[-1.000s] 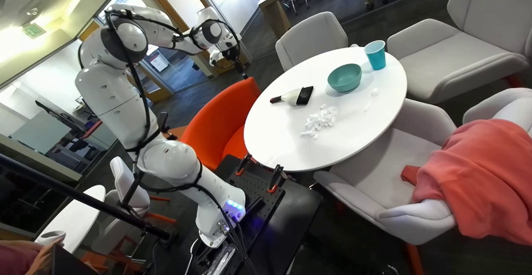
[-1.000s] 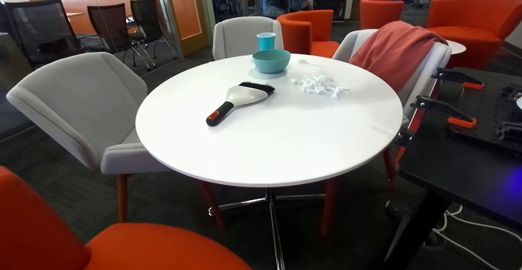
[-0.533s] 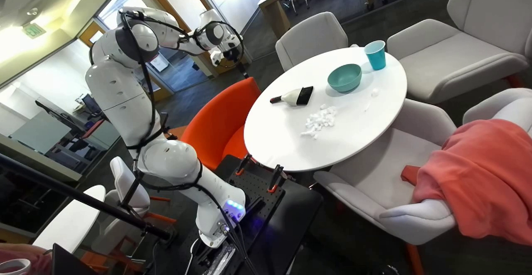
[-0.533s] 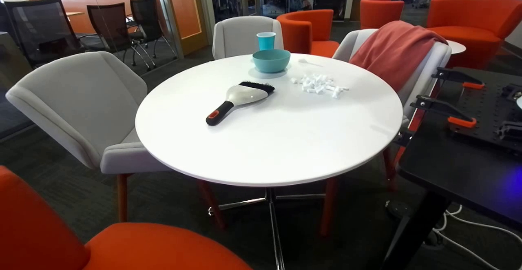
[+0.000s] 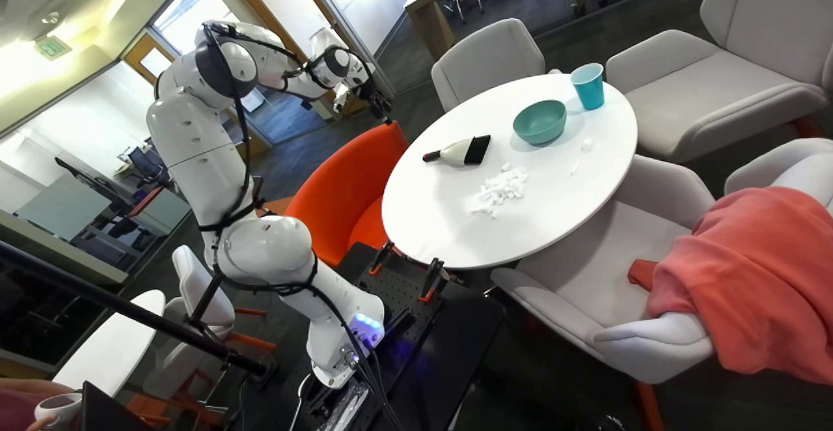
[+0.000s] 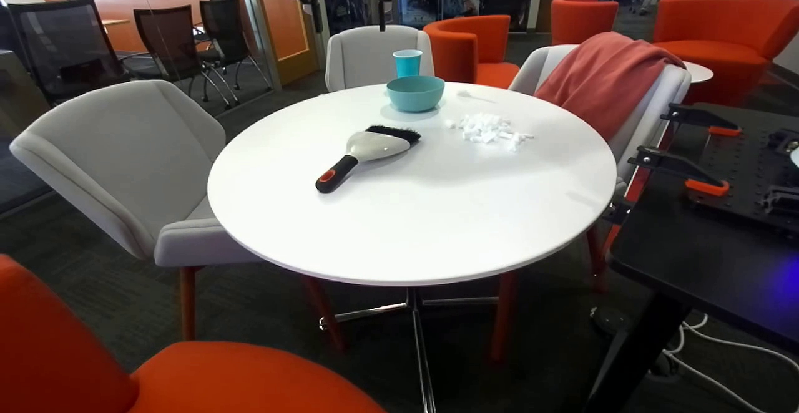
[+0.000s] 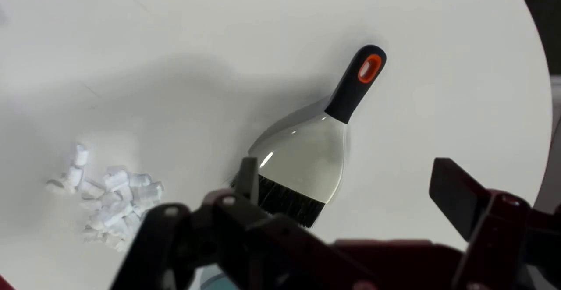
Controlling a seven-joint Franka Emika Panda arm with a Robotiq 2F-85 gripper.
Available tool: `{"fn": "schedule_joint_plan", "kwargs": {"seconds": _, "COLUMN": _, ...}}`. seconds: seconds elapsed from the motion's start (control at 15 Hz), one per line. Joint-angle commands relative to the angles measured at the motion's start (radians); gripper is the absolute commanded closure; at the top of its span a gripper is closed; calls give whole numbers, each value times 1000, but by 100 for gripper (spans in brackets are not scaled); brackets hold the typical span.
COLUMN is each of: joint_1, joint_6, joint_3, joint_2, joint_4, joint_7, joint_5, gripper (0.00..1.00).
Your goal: Use the brush to move the white objects on the table to the left
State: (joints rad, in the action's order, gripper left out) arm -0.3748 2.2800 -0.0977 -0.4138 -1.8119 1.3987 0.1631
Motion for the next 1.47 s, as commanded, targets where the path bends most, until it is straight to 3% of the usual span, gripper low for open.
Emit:
{"fn": "schedule_joint_plan", "kwargs": {"seconds": 0.0, "joint_1": -96, "joint_6": -19, "joint_3": 71, "joint_2": -122, "joint_4": 119, "joint_7": 269, "joint_5": 119, "gripper": 0}}
{"fn": "schedule_joint_plan", "kwargs": {"seconds": 0.33, "joint_1": -148, "joint_6": -56, "joint_3": 143, "joint_2": -298, "joint_4": 263, "joint_7": 512, "joint_5": 222, "gripper": 0}}
{"fn": "schedule_joint_plan", "kwargs": {"seconds": 0.53, "joint_1": -135, "joint_6": -25, "joint_3": 136, "joint_2": -377, "joint_4": 320, "joint_7": 486, "joint_5": 225, "gripper": 0}}
{"fn": "schedule_joint_plan", "kwargs": {"seconds": 0.6, "joint_1": -135, "joint_6": 1, "joint_3": 131, "joint_2": -381, "joint_4": 318, "joint_7": 439, "joint_5": 245, "gripper": 0}}
{"fn": "schedule_joint_plan", "kwargs": {"seconds": 0.67, "joint_1": -133, "joint_6": -8, "joint_3": 134, "joint_2": -354, "joint_4": 274, "joint_7": 472, "joint_5": 221, "gripper": 0}}
{"fn": "schedule_joint_plan", "kwargs": {"seconds": 1.0, "joint_1": -139, "joint_6": -2, "joint_3": 135, "joint_2": -384, "joint_4": 310, "joint_7": 449, "joint_5": 227, "gripper": 0}}
{"fn": "schedule_joint_plan", "kwargs": {"seconds": 1.4, "joint_1": -227, "joint_6": -139, "joint_3": 194, "joint_2": -478, "joint_4": 414, "joint_7": 650, "joint_5": 255, "gripper": 0}}
